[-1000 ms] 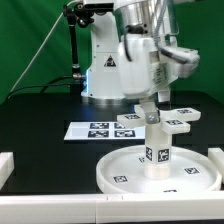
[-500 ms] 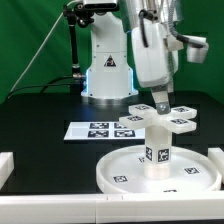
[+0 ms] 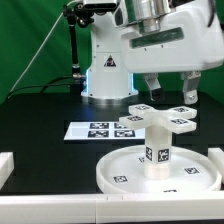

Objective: Assemble round table

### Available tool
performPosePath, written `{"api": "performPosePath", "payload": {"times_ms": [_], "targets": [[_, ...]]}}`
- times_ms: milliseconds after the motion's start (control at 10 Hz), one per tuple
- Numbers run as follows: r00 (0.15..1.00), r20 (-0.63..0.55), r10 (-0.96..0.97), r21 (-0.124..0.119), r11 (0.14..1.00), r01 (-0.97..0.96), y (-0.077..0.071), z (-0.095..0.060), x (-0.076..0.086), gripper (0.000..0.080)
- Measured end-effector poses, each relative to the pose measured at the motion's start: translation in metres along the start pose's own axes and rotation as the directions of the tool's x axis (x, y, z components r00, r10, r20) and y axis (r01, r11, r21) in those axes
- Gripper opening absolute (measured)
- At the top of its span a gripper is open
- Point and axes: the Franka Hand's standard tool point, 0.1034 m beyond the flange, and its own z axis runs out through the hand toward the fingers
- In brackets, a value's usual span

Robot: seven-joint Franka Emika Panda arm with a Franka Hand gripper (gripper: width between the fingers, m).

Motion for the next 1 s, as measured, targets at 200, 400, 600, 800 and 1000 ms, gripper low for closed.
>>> {"api": "performPosePath", "payload": {"times_ms": [200,400,600,800,1000], "targets": [[0.994,0.000,-0.110,0.000,0.994,0.110,0.000,0.000,0.000,0.0649],[0.935,0.003,-0.353,-0.002,0.935,0.353,0.005,-0.003,0.009,0.0649],[0.736,0.014,-0.677,-0.035,0.735,0.677,0.007,-0.002,0.010,0.0649],[0.557,0.108,-0.823,-0.046,0.556,0.830,0.007,0.001,0.003,0.0649],[0.447,0.110,-0.888,-0.038,0.446,0.894,0.007,0.001,0.006,0.0649]]}}
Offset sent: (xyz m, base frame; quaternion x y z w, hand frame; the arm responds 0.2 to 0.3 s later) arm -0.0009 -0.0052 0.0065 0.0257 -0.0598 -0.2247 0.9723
